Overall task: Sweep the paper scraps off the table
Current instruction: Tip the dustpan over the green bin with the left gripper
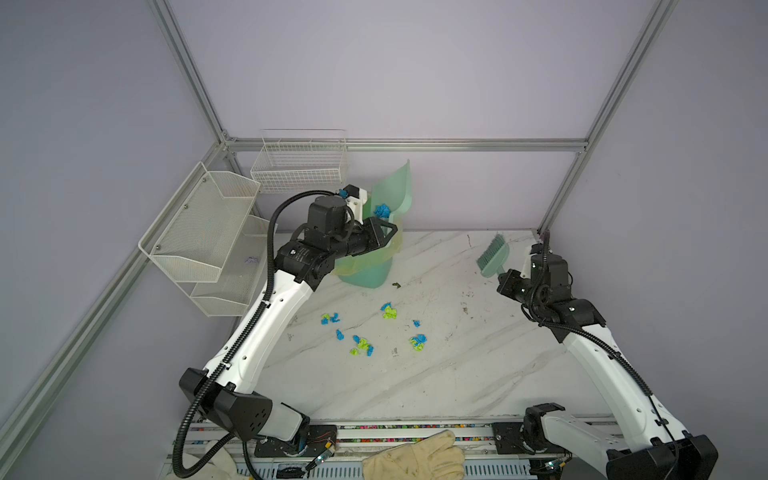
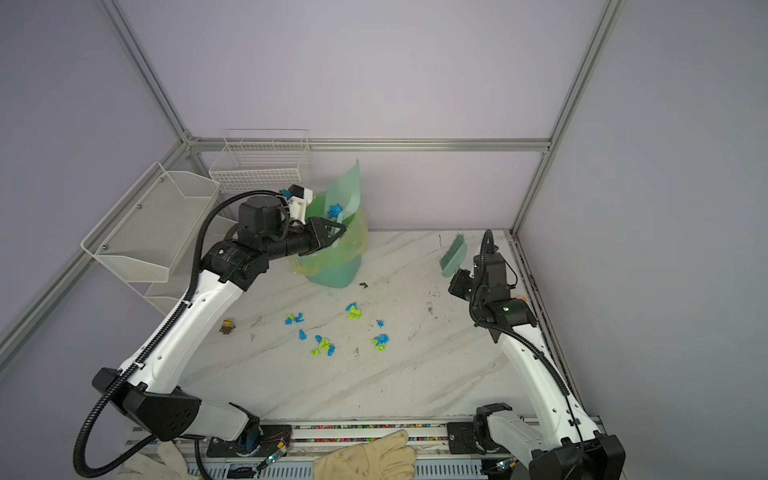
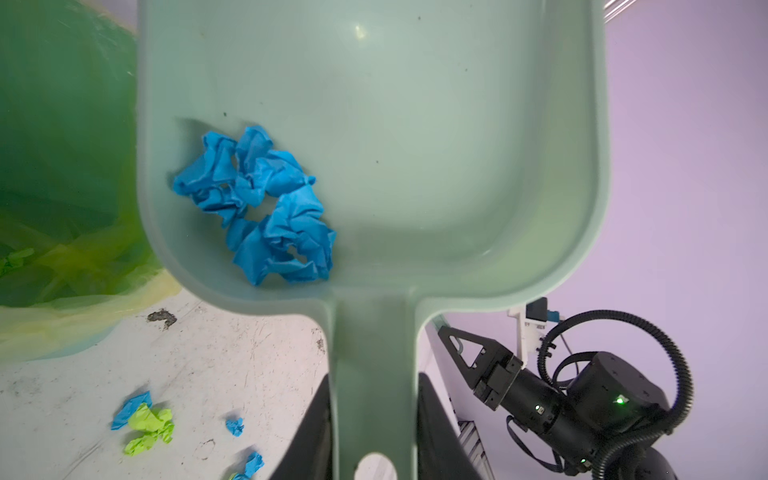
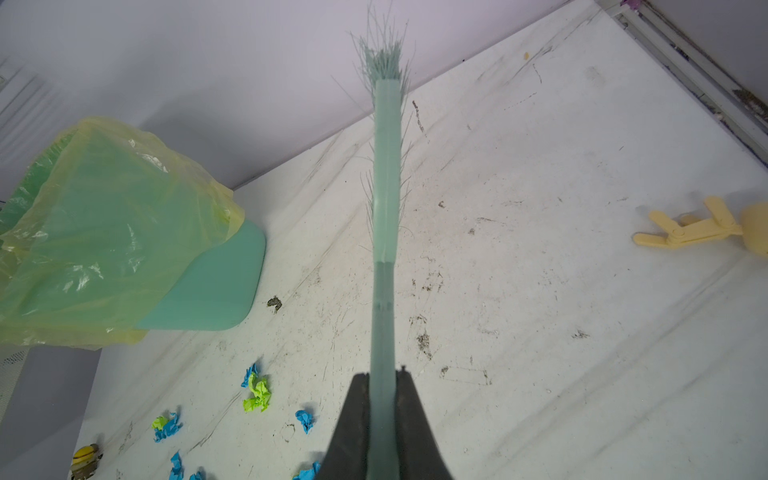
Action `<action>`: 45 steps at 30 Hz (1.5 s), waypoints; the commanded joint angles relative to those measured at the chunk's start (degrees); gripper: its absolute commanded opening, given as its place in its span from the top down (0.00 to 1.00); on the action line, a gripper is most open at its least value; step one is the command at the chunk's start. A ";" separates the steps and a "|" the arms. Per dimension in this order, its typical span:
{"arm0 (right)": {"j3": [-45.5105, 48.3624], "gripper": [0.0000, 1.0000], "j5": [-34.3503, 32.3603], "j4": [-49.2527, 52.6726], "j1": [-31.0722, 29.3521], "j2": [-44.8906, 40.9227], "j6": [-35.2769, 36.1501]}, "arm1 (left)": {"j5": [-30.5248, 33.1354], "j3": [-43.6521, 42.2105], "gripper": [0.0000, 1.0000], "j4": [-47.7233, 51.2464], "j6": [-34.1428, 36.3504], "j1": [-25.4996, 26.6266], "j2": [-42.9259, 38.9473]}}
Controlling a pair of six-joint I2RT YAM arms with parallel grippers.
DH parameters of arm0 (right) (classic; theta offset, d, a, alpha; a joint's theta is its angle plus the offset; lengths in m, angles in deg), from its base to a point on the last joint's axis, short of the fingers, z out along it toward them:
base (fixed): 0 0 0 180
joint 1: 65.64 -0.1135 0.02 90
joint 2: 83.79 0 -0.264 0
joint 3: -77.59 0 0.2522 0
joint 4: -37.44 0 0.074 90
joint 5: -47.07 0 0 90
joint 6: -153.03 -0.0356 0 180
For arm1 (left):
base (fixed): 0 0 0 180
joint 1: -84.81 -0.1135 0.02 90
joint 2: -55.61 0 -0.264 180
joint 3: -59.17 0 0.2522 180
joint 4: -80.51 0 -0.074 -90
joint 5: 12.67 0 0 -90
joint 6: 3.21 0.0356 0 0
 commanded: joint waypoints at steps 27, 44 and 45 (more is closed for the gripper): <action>0.38 1.00 1.30 -2.11 0.30 -0.91 -1.34 | -25.40 -37.63 1.00 -73.59 -57.63 -15.20 -0.89; 0.86 1.00 1.29 -2.20 0.32 -1.17 -1.28 | -23.62 -41.52 1.00 -94.86 -72.62 -15.38 5.52; 0.79 1.00 1.38 -2.24 0.32 -1.13 -1.27 | -23.68 -41.28 1.00 -95.21 -72.54 -15.38 5.61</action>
